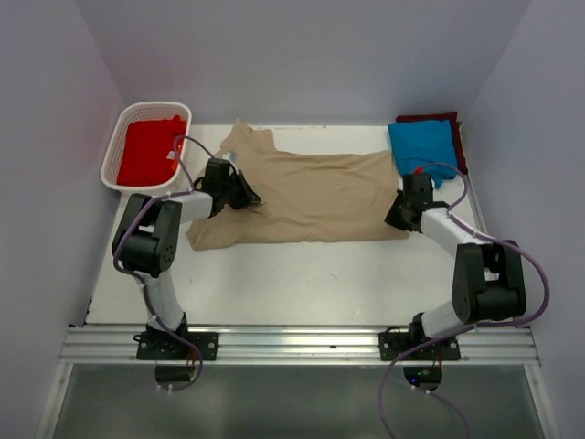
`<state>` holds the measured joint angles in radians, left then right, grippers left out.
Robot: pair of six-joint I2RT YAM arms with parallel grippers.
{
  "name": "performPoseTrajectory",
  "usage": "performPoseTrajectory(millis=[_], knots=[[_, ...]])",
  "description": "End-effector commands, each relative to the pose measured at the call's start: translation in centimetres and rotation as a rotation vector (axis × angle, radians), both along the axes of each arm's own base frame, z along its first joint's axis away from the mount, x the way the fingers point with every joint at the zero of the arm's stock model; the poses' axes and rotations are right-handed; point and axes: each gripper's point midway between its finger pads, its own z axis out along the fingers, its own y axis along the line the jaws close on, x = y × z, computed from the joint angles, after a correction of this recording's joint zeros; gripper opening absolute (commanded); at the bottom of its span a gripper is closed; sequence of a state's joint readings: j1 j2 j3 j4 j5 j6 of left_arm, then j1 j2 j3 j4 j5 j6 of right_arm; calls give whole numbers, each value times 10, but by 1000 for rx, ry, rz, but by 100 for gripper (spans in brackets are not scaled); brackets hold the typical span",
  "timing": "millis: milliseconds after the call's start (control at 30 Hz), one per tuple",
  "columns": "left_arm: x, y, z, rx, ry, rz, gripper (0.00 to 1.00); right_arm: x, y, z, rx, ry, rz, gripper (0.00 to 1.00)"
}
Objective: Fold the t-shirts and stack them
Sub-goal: Fold the flattened tshirt in 1/3 of the way
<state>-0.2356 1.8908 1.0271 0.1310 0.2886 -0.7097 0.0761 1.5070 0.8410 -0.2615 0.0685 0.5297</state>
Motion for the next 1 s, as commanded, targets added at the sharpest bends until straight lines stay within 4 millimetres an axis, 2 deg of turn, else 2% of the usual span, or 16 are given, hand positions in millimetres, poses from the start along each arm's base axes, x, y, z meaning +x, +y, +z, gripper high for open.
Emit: performPoseTrajectory(millis=[0,200,333,467,500,533,600,633,700,733,800,833,900,933,967], knots=[[30,-3,30,-14,-152,-39,0,3,-4,-2,-27,-11,2,0],[41,-8,42,-53,-223,-77,0,4,-5,-3,-28,-9,1,0],[45,-11,38,-71,-218,-103,0,3,-5,-5,-31,-3,2,0],[44,-9,35,-80,-217,-123,35,3,-5,-5,-30,-3,3,0],[43,-9,35,-78,-219,-125,51,4,-4,-4,-29,-6,4,0],[39,-8,33,-78,-222,-123,58,4,-5,-5,-29,-3,1,0],[35,-7,44,-83,-252,-121,73,4,-4,-5,-28,-5,4,0],[30,-6,54,-82,-272,-121,77,4,-5,-5,-30,-2,3,0],[24,-2,63,-69,-284,-112,79,3,-5,-6,-30,-3,3,0],[14,1,76,-64,-301,-108,80,3,-5,-6,-30,-2,3,0],[3,8,84,-57,-306,-79,80,3,-5,-5,-28,-6,1,0],[-11,13,88,-44,-301,-65,80,3,-4,-5,-27,-5,2,0],[-25,22,85,-16,-272,-35,77,3,-5,-4,-28,-8,1,0],[-39,28,78,3,-238,-28,75,4,-5,-4,-30,-8,0,0],[-47,31,72,18,-218,-19,70,4,-5,-4,-31,-8,0,0]])
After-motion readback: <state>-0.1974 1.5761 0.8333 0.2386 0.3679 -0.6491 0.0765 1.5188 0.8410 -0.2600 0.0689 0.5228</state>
